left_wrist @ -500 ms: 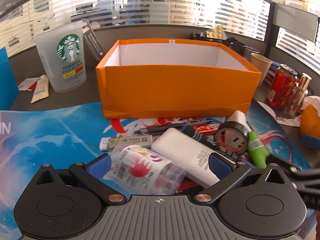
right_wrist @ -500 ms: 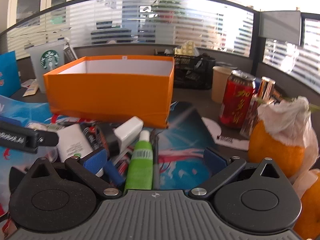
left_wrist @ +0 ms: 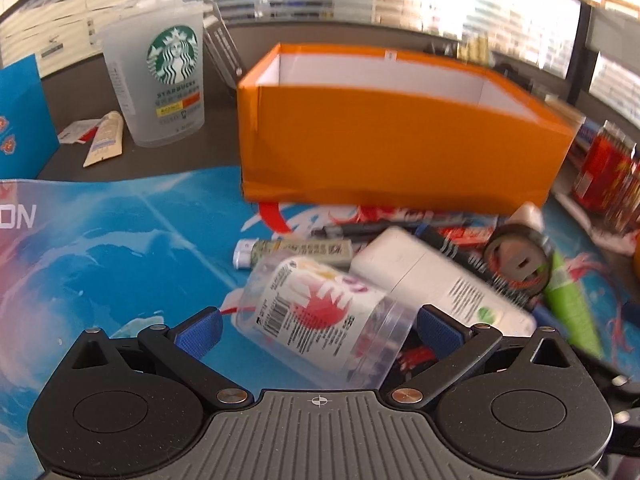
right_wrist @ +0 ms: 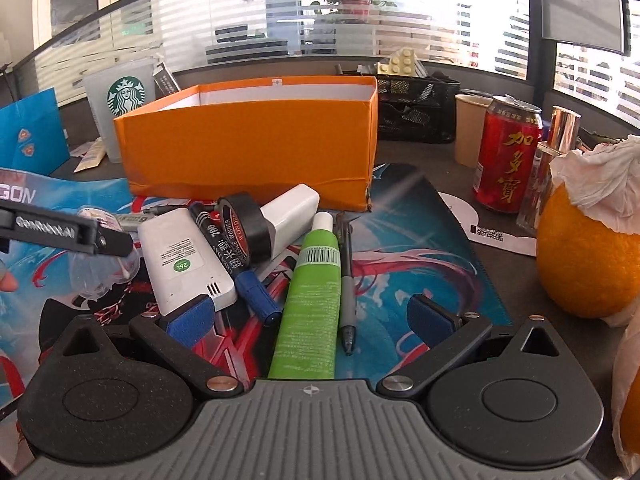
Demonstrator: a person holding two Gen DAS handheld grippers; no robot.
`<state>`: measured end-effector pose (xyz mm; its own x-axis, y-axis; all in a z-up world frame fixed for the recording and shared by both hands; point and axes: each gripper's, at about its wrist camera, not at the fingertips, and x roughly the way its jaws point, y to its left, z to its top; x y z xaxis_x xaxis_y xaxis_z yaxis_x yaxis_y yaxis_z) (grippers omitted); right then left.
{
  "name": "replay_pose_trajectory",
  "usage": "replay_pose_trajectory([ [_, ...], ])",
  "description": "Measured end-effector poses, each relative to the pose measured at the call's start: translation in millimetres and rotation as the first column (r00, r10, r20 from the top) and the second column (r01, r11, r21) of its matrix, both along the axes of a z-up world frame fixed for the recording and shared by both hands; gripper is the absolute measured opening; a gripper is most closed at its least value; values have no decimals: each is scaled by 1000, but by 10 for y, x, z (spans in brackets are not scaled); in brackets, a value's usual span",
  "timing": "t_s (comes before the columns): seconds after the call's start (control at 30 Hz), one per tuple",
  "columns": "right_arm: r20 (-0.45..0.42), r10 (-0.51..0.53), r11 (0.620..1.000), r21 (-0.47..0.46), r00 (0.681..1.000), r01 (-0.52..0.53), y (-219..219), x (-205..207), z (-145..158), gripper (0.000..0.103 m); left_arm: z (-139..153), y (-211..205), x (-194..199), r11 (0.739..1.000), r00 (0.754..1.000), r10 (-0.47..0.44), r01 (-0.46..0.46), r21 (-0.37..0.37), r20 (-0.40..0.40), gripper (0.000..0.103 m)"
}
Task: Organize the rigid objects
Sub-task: 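Grasp the clear heart-lid jar with left tool while right tool grasps black tape roll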
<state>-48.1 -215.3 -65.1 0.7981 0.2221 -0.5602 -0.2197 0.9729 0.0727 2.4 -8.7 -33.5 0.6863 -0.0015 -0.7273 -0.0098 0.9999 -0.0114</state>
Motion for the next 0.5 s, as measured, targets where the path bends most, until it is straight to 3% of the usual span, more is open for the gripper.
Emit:
replay_pose_trajectory([
  [0.3,63,38,999,-20,997,-37,78,-3,82,103,-142,345,-108,999,999,25,-24,39,-24,103],
  [0.4,81,58,998,-25,995,-56,126,55,146,103,-114,542,-177,998,997,61,-59,24,-56,103],
  [0.5,110,96,995,-16,989,-95,187,104,200,103,-32,617,-227,998,996,30,-35,-59,-79,103],
])
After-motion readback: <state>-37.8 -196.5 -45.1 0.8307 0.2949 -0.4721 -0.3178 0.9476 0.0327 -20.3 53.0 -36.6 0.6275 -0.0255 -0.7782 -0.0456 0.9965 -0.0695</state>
